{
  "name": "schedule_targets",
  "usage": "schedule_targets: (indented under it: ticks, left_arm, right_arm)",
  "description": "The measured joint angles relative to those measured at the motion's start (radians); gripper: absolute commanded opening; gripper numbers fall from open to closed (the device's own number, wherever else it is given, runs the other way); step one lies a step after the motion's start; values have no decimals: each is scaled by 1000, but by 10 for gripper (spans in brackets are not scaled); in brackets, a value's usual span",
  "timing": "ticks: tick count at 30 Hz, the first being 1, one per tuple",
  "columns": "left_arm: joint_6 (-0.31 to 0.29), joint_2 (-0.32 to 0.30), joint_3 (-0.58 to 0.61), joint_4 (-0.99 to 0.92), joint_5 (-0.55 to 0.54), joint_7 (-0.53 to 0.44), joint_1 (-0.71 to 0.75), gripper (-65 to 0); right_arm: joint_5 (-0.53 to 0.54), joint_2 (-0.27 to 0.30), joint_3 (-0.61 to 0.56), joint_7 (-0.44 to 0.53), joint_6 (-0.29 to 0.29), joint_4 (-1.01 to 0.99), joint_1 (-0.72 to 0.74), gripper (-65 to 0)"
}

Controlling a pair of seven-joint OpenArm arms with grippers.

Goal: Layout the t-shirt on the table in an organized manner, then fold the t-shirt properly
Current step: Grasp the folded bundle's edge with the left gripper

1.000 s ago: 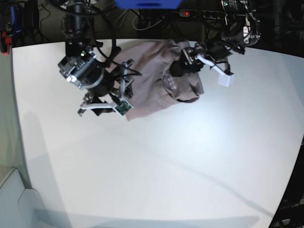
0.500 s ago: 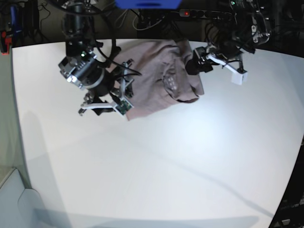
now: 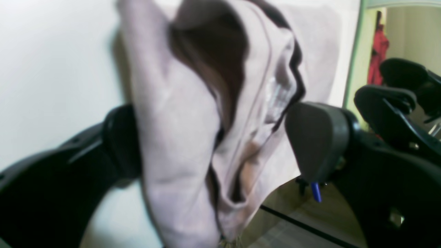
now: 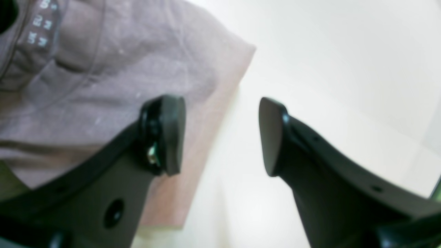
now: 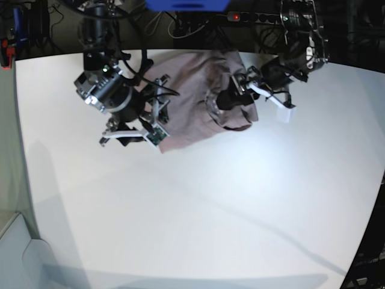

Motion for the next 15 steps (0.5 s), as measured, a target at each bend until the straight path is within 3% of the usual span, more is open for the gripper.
schedule_targets:
  ticks: [8,10,12,15]
  left_arm:
    - [-55,16,97,-109,14,-146,-39,-22]
    - [-57,11,133,-127,15,-154,-56,-57]
    - [-52,-1,164,-136,39,-161,-66,-168]
    - [-36,-14,196,-153,64,-161,-64,-414]
  right_arm:
    - [-2,3,0,0,0,0,-6,-302]
    - [-1,11,0,0,0,0,-6,-302]
    - [-2,11,0,0,0,0,-6,-302]
    - [-2,13,1,0,0,0,-6,-302]
